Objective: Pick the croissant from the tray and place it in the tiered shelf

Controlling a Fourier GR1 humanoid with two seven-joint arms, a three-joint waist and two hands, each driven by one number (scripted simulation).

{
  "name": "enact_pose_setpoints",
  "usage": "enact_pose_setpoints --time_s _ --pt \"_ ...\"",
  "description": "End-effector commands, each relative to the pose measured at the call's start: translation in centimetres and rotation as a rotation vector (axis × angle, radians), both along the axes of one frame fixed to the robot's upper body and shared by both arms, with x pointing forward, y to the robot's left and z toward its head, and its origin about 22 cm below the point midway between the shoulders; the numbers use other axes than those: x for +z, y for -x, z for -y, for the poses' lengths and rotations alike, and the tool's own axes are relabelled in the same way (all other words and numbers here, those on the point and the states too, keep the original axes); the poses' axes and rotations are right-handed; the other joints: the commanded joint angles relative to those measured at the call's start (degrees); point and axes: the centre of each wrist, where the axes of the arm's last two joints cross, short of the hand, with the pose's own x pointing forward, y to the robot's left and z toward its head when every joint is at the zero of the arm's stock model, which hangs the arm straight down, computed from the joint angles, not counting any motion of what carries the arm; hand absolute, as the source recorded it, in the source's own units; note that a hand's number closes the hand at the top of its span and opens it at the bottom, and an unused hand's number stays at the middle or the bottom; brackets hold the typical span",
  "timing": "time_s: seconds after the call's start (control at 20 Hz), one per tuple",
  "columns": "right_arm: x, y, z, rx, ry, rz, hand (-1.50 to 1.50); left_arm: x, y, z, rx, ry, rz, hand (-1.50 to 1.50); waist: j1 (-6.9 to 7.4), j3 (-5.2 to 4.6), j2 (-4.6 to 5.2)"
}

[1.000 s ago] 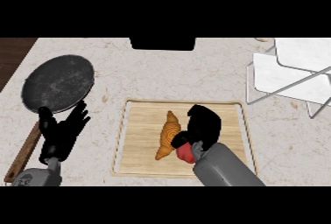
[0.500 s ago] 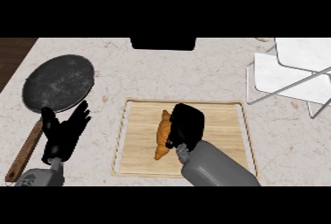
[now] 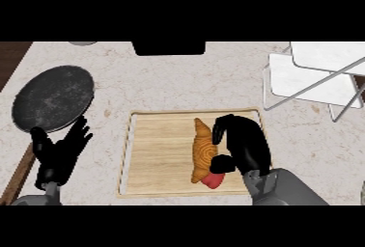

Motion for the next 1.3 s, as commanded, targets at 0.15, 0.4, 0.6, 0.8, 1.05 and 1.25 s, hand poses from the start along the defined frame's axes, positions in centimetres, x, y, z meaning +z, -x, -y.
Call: enact_pose_setpoints --time_s 0.15,0.4,0.6,0.8,1.05,1.25 --pt "8.9 3.5 5.6 -0.037 -0.039 0.264 1.5 -1.8 1.7 -0.2 0.002 -0.001 -0.043 0.0 -0.46 -0.43 0.17" --pt "16.5 4.8 8.1 -0.154 -0.049 0.332 1.5 0.5 0.1 -0.4 -0.017 0.007 -0.051 0.0 0.29 -0.46 0.25" --pt "20.7 5.2 10.7 -0.217 -0.048 0.392 1.5 -0.5 0.0 -0.7 0.001 0.009 -0.04 0.0 0.34 -0.49 0.43" --pt "23.6 4.2 13.4 -0.258 -0.055 0.406 1.5 0.1 -0.8 0.6 0.011 -0.012 -0.04 0.0 0.66 -0.44 0.48" --pt "27.4 2.2 16.7 -0.326 -0.126 0.422 1.5 -0.5 0.4 -0.9 -0.015 0.001 -0.025 0.0 1.17 -0.45 0.56" --pt "30.3 -0.2 18.3 -0.35 -0.121 0.431 1.5 -0.3 -0.2 0.4 -0.012 0.009 -0.042 0.0 1.78 -0.46 0.69"
